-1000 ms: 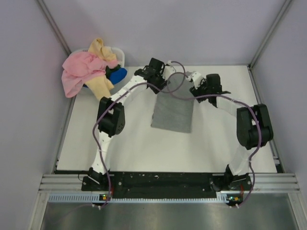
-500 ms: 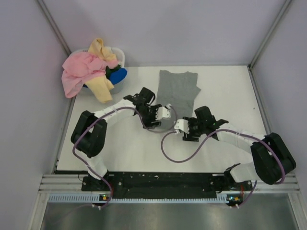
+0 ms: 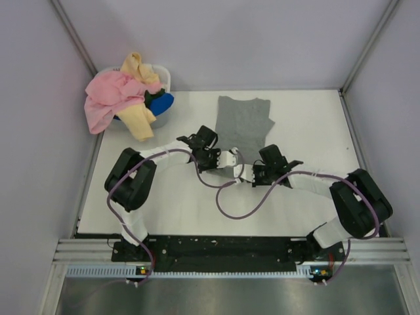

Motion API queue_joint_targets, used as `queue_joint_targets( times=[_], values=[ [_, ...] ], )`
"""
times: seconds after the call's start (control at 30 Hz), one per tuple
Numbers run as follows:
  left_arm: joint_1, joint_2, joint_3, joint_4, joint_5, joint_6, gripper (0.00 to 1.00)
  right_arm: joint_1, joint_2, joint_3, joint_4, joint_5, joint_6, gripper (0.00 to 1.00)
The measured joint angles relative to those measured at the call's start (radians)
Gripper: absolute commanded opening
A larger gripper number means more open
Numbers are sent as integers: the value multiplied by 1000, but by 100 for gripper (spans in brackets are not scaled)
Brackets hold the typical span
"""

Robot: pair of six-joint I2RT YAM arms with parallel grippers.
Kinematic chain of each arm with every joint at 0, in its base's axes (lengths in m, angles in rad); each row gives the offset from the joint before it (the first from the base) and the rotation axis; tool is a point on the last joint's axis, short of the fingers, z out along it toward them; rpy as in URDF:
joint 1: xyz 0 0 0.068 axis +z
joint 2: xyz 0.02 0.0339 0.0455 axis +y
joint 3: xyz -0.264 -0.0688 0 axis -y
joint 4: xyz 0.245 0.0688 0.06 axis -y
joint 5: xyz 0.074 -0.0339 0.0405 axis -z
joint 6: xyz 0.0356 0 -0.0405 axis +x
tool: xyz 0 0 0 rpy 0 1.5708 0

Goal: Fold and stack the t-shirts
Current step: Grab one side of the 2/3 rectangular tshirt with both arms

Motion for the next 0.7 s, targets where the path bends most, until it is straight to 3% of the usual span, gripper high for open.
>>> queue_joint_targets(
  times=[0.17,0.3,0.5,0.7],
  values=[
    [-15,-16,0,-47,-4,-23,0,25,-48,5,-82,20,17,0],
    [-34,-116,-14,-174,35,-27,0,107,-230,9,-243,44,53,0],
    [-111,-373,-52,-475,129,-18,0,327,-480,99,-576,81,155,0],
    [-168,-459,14,-717,232,-57,0,452,-568,243,-805,71,288,0]
  ],
)
